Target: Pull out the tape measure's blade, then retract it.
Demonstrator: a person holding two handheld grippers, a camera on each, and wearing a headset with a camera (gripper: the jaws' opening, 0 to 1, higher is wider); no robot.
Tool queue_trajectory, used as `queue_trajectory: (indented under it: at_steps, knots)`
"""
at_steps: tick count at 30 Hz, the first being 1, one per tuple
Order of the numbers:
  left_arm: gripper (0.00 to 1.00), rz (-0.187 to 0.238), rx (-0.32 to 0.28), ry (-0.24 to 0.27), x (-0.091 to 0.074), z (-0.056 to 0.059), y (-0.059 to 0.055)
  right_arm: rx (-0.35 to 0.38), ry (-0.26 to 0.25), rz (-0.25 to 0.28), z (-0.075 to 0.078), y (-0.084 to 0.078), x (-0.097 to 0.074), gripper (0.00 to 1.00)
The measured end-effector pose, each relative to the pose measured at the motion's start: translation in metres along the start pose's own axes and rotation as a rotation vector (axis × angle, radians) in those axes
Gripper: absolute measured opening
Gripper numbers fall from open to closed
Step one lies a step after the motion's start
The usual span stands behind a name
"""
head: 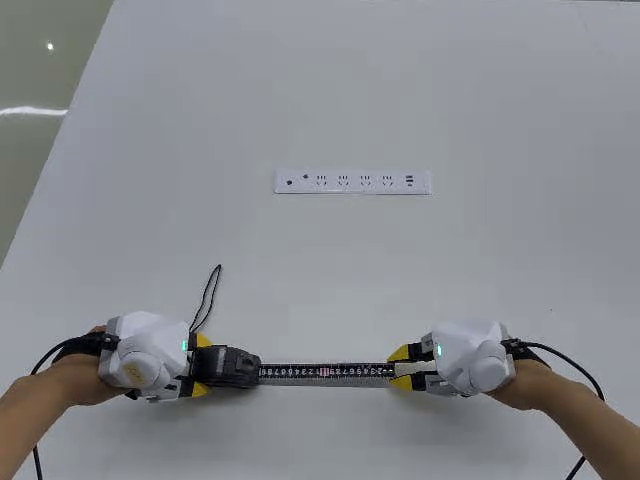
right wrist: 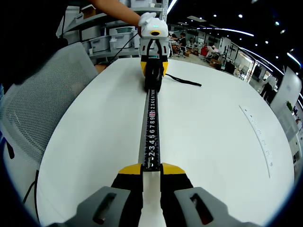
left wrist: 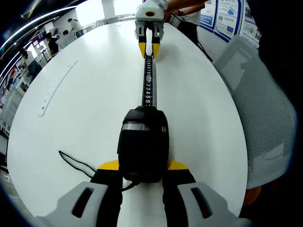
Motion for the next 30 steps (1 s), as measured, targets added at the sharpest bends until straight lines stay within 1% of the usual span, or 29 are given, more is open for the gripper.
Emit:
queue_trajectory:
  at_steps: [6,20,30]
  knots:
    - [0.28,-0.003,0.002,0.001,0.000,-0.001,-0.001,0.001,-0.003,-0.001,0.000,-0.002,-0.002,0.11]
    - [0.28,-0.006,0.006,0.002,0.000,0.001,0.001,0.006,-0.006,-0.003,-0.002,-0.009,-0.007,0.11]
    - [0.28,-0.007,0.005,0.003,0.001,0.000,0.002,0.011,-0.007,-0.007,-0.002,-0.013,-0.010,0.11]
Point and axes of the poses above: the centre of the closed fingertips' face, and the gripper's own axes: x roughly forward along the fingers, z roughly to its right, y roughly out of its top, the point moved 1 cm from there along -x, roughly backward along the fingers, and after that the axes turned 8 degrees about -z, right-handed, at the moved point
